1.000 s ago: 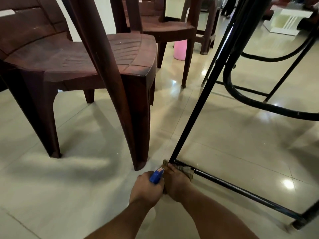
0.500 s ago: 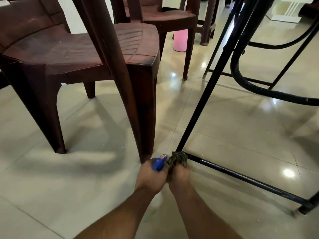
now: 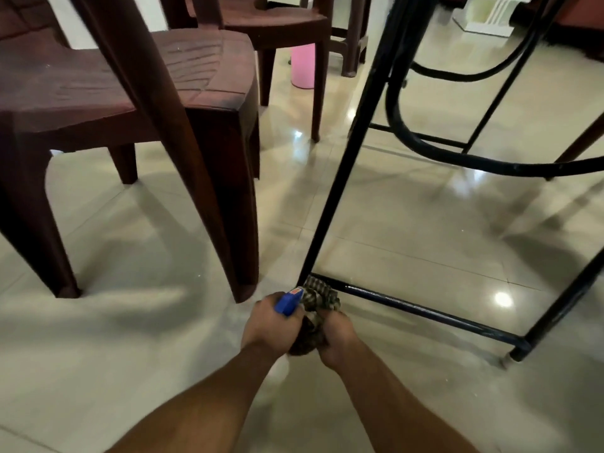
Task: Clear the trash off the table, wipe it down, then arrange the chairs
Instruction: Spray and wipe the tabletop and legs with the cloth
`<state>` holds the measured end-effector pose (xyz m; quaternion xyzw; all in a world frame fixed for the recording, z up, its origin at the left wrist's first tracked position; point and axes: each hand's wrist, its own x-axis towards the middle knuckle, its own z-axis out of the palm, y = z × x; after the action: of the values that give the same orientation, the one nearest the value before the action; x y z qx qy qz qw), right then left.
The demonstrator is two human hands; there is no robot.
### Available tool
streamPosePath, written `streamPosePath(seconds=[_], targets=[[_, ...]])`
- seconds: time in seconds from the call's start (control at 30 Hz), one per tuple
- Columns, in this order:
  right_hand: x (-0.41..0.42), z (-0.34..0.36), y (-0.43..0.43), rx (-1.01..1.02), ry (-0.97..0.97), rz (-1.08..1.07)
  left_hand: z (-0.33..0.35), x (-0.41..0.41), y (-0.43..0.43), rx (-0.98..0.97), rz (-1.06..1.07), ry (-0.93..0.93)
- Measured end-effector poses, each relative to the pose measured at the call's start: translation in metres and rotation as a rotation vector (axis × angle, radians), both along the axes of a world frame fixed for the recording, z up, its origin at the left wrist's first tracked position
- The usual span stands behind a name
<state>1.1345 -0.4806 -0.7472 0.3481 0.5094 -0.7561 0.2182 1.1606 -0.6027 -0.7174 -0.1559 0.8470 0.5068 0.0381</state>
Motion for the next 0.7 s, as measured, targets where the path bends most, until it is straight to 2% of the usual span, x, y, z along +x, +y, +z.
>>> streamPosePath(seconds=[0.17,0.27,0.33,0.4,0.47,0.57,0.63,0.7], targets=[[0.029,-0.005,0.105,-0.152,-0.051,-0.236,-0.019,-0.001,0.058,0.031,-0.141,-0.060],[0.052,0.005,0.177,-0.157,0.037,-0.376,-0.029,0.002,0.105,0.066,-0.205,-0.049],[0.067,0.013,0.218,0.078,0.116,-0.514,-0.032,0.006,0.140,0.119,-0.279,-0.055],[0.076,0.017,0.252,0.489,0.142,-0.632,-0.030,0.010,0.173,0.163,-0.333,-0.060],[0.078,0.023,0.280,0.843,0.207,-0.654,-0.027,0.011,0.205,0.181,-0.393,-0.069],[0.068,0.027,0.302,1.298,0.366,-0.391,-0.025,0.011,0.239,0.167,-0.438,-0.059],[0.056,0.018,0.309,1.610,0.434,-0.061,-0.025,0.011,0.253,0.123,-0.444,-0.039],[0.047,-0.001,0.310,1.742,0.410,0.267,-0.025,0.009,0.257,0.083,-0.451,-0.038]])
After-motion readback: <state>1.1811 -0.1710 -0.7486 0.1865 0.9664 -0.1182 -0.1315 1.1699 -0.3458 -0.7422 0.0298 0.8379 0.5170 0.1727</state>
